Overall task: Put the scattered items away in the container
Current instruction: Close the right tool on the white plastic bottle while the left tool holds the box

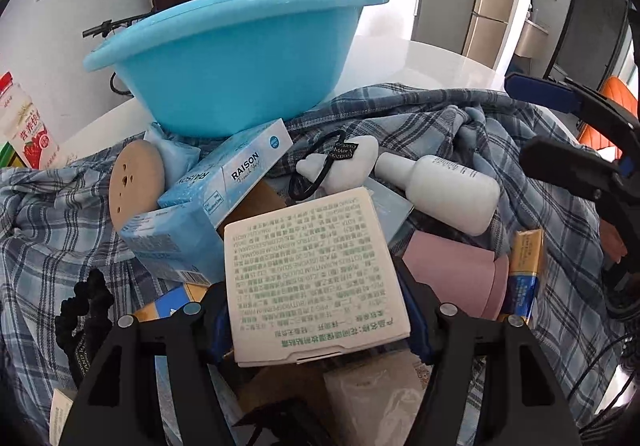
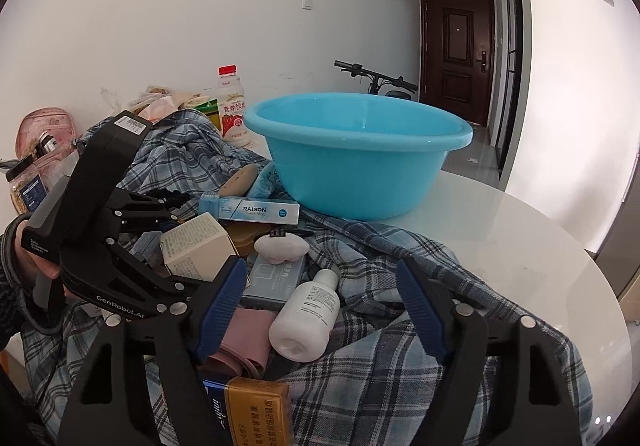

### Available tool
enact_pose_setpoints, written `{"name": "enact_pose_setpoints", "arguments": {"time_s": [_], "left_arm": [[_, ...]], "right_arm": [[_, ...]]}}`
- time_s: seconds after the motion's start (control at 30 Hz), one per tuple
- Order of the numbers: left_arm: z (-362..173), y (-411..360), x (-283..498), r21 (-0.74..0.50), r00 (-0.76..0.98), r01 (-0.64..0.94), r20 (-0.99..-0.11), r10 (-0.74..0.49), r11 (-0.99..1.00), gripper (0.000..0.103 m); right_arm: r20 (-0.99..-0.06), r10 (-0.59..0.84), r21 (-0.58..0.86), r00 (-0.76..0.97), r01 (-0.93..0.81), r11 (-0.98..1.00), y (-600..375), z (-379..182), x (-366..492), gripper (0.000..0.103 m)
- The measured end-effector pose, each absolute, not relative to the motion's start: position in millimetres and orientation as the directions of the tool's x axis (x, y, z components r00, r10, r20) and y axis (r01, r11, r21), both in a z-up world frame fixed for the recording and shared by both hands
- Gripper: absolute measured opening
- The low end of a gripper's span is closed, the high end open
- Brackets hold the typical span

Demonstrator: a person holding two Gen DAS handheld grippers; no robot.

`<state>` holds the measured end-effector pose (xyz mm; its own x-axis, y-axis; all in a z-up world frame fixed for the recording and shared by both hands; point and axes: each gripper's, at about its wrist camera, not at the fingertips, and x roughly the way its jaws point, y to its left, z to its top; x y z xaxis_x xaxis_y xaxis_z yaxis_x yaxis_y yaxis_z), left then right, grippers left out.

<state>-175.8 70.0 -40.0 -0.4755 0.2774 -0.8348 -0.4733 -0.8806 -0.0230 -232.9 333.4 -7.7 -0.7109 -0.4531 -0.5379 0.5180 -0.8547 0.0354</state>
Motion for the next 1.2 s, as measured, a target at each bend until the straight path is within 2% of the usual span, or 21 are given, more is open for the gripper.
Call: {"name": "enact_pose_setpoints", "arguments": {"time_s": [0.07,0.17,0.3,0.43,0.5,0.6,0.63,0.7,0.77,0.8,0.87,0.97,1.1,1.13,1.2], "left_arm": [[-38,69,-177,-0.048,-0.474,-0.466,-0.83,0.295,-0.883,0.07],[-35,66,-179,-0.055,-0.458,-0.452,-0.842,0.284,-0.89,0.086],[-33,69,-176,0.009,-0.507,-0.442,-0.828,0.241,-0.897,0.087],[-22,67,-168,0.052,-0.613,-0.435,-0.748,0.254,-0.899,0.087],[-17,63,-169,-0.002,-0.604,-0.449,-0.737,0.305,-0.894,0.087],[-13,49,-174,-0.185,-0.532,-0.477,-0.717,0.45,-0.859,0.087],[-13,44,-176,-0.221,-0.523,-0.461,-0.714,0.465,-0.859,0.087],[-13,39,-179,-0.221,-0.528,-0.421,-0.729,0.435,-0.88,0.087],[-17,41,-184,-0.149,-0.524,-0.408,-0.77,0.365,-0.901,0.086],[-21,47,-183,-0.101,-0.521,-0.417,-0.788,0.329,-0.903,0.083],[-29,56,-180,-0.06,-0.492,-0.448,-0.817,0.302,-0.892,0.082],[-41,61,-186,-0.124,-0.401,-0.45,-0.857,0.324,-0.885,0.078],[-33,54,-186,-0.162,-0.426,-0.447,-0.826,0.368,-0.88,0.065],[-28,49,-183,-0.192,-0.442,-0.449,-0.801,0.403,-0.873,0.064],[-22,49,-178,-0.17,-0.466,-0.458,-0.79,0.399,-0.872,0.062]], "right_arm": [[-0.532,-0.455,0.035,-0.714,0.518,-0.854,334,-7,-231,0.076],[-0.525,-0.456,0.03,-0.719,0.52,-0.854,334,-5,-229,0.076],[-0.519,-0.446,0.018,-0.73,0.512,-0.859,335,-4,-229,0.076],[-0.516,-0.445,0.019,-0.731,0.51,-0.86,335,-4,-229,0.076],[-0.517,-0.447,0.02,-0.73,0.512,-0.859,335,-4,-230,0.076],[-0.521,-0.444,0.025,-0.729,0.507,-0.862,334,-6,-231,0.076],[-0.524,-0.444,0.029,-0.727,0.505,-0.862,335,-6,-232,0.076],[-0.529,-0.443,0.037,-0.724,0.501,-0.864,335,-7,-234,0.076],[-0.533,-0.438,0.037,-0.724,0.497,-0.867,335,-8,-235,0.076],[-0.534,-0.436,0.036,-0.724,0.496,-0.868,334,-8,-235,0.076],[-0.536,-0.435,0.036,-0.724,0.495,-0.868,334,-9,-236,0.076],[-0.538,-0.43,0.032,-0.725,0.493,-0.87,334,-10,-236,0.076],[-0.538,-0.428,0.025,-0.726,0.494,-0.869,334,-10,-236,0.076],[-0.538,-0.428,0.022,-0.726,0.495,-0.868,334,-10,-235,0.076],[-0.54,-0.432,0.022,-0.722,0.501,-0.865,334,-11,-235,0.076]]}}
